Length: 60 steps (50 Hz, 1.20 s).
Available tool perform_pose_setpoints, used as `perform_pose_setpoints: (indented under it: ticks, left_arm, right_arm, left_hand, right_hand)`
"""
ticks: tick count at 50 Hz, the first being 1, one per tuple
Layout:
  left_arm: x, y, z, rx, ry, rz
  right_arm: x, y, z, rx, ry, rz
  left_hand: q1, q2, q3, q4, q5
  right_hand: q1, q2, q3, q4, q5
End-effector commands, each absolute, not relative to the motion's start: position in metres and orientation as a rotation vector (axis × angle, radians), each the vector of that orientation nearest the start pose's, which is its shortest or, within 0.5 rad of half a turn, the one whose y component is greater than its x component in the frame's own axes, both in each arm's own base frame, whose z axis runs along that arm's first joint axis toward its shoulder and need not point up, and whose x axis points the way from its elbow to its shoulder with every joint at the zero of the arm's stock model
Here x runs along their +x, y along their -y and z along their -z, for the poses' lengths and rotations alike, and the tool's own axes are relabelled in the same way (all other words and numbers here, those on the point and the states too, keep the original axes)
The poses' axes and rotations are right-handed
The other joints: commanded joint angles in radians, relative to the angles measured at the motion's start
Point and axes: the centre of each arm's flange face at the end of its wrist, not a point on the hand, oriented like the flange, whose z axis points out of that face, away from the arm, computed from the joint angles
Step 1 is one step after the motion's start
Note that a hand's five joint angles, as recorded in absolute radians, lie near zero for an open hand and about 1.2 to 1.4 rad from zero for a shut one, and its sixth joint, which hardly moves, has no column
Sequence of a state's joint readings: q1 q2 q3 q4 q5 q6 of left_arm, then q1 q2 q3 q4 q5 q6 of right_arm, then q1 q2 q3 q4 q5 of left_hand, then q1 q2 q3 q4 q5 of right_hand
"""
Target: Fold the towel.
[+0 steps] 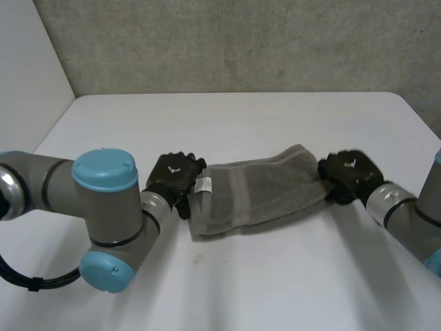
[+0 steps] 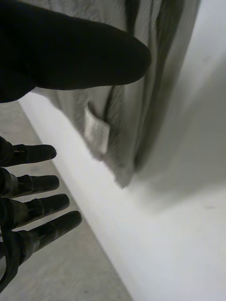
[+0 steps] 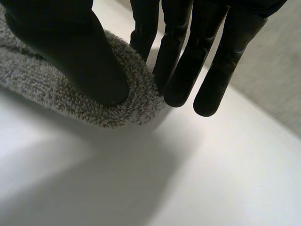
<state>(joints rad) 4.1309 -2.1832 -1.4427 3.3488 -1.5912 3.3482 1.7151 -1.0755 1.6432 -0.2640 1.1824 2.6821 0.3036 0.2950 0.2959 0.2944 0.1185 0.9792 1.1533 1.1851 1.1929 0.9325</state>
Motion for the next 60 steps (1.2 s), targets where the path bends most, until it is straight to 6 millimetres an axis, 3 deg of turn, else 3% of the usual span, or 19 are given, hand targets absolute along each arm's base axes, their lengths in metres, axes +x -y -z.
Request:
perform_pose_setpoints:
  ticks: [1,2,5,7,8,10,13,15,21,22,23,24,25,32,37,41,45,50,60]
  left_arm:
    - [-0.317,0.251,-0.193,0.953,-2.401,2.154]
    - [-0.317,0.251,-0.193,0.953,-2.401,2.155]
    - [-0.309,0.25,-0.211,0.903,-2.363,2.198]
    - [-0.296,0.252,-0.223,0.831,-2.329,2.214]
    - [-0.296,0.252,-0.224,0.831,-2.328,2.215]
    - [-0.279,0.26,-0.232,0.74,-2.304,2.213]
    - [-0.271,0.263,-0.234,0.706,-2.297,2.207]
    - [-0.263,0.265,-0.231,0.687,-2.307,2.182]
    - [-0.263,0.263,-0.229,0.697,-2.316,2.178]
    - [-0.266,0.263,-0.231,0.703,-2.309,2.196]
    - [-0.267,0.265,-0.232,0.705,-2.303,2.207]
    - [-0.268,0.265,-0.232,0.705,-2.303,2.207]
    - [-0.27,0.267,-0.233,0.701,-2.3,2.22]
    - [-0.307,0.268,-0.233,0.709,-2.359,2.341]
    - [-0.327,0.275,-0.227,0.665,-2.437,2.393]
    - [-0.346,0.269,-0.209,0.649,-2.562,2.385]
    - [-0.356,0.265,-0.187,0.679,-2.621,2.325]
    - [-0.356,0.263,-0.149,0.708,-2.702,2.158]
    - [-0.34,0.248,-0.125,0.781,-2.719,1.964]
  right_arm:
    - [0.253,0.32,-0.199,-1.089,-1.977,2.006]
    - [0.276,0.309,-0.207,-1.134,-1.888,2.006]
    - [0.299,0.296,-0.215,-1.176,-1.795,2.002]
    - [0.336,0.27,-0.218,-1.254,-1.67,1.958]
    - [0.336,0.27,-0.218,-1.254,-1.669,1.958]
    - [0.363,0.245,-0.207,-1.318,-1.597,1.874]
    - [0.374,0.232,-0.195,-1.353,-1.58,1.811]
    - [0.386,0.208,-0.169,-1.418,-1.577,1.688]
    - [0.384,0.197,-0.147,-1.482,-1.617,1.597]
    - [0.382,0.196,-0.148,-1.495,-1.626,1.598]
    - [0.381,0.197,-0.152,-1.493,-1.637,1.612]
    - [0.381,0.197,-0.152,-1.492,-1.637,1.612]
    - [0.379,0.196,-0.16,-1.482,-1.64,1.621]
    - [0.351,0.224,-0.197,-1.323,-1.742,1.707]
    - [0.331,0.243,-0.211,-1.069,-1.831,1.685]
    - [0.303,0.279,-0.22,-0.778,-1.912,1.641]
    - [0.3,0.297,-0.201,-0.693,-1.94,1.506]
    - [0.305,0.3,-0.176,-0.719,-1.985,1.356]
    - [0.314,0.305,-0.135,-0.873,-2.059,1.239]
  left_hand:
    - [-0.002,0.007,0.006,0.007,0.009]
    - [-0.002,0.007,0.006,0.007,0.009]
    - [-0.005,0.004,0.003,0.004,0.006]
    - [-0.028,-0.02,-0.021,-0.019,-0.018]
    - [-0.028,-0.02,-0.021,-0.019,-0.018]
    - [-0.037,-0.029,-0.03,-0.028,-0.027]
    - [-0.04,-0.032,-0.033,-0.031,-0.03]
    - [-0.04,-0.032,-0.033,-0.031,-0.03]
    - [-0.04,-0.032,-0.033,-0.031,-0.03]
    - [-0.046,-0.037,-0.038,-0.037,-0.035]
    - [-0.049,-0.04,-0.041,-0.04,-0.038]
    - [-0.049,-0.04,-0.041,-0.04,-0.038]
    - [-0.049,-0.04,-0.041,-0.04,-0.038]
    - [-0.031,-0.023,-0.024,-0.022,-0.021]
    - [-0.023,-0.014,-0.015,-0.013,-0.012]
    - [0.027,0.036,0.035,0.036,0.038]
    - [0.027,0.036,0.035,0.037,0.038]
    - [0.019,0.027,0.026,0.028,0.029]
    - [-0.008,0.001,0.0,0.001,0.003]
  right_hand:
    - [0.417,0.243,0.211,0.203,0.289]
    - [0.417,0.243,0.211,0.203,0.289]
    - [0.417,0.243,0.211,0.203,0.289]
    - [0.417,0.243,0.211,0.203,0.289]
    - [0.417,0.243,0.211,0.203,0.289]
    - [0.417,0.243,0.211,0.203,0.289]
    - [0.417,0.243,0.211,0.203,0.289]
    - [0.417,0.243,0.211,0.203,0.289]
    - [0.417,0.243,0.211,0.203,0.289]
    - [0.226,0.052,0.02,0.013,0.098]
    - [-0.371,-0.546,-0.577,-0.585,-0.499]
    - [-0.377,-0.552,-0.583,-0.591,-0.505]
    - [-0.805,-0.979,-1.011,-1.018,-0.932]
    - [-0.805,-0.979,-1.011,-1.018,-0.932]
    - [-0.805,-0.979,-1.011,-1.018,-0.932]
    - [-0.805,-0.979,-1.011,-1.018,-0.932]
    - [-0.805,-0.979,-1.011,-1.018,-0.932]
    - [-0.805,-0.979,-1.011,-1.018,-0.932]
    - [-0.805,-0.979,-1.011,-1.018,-0.932]
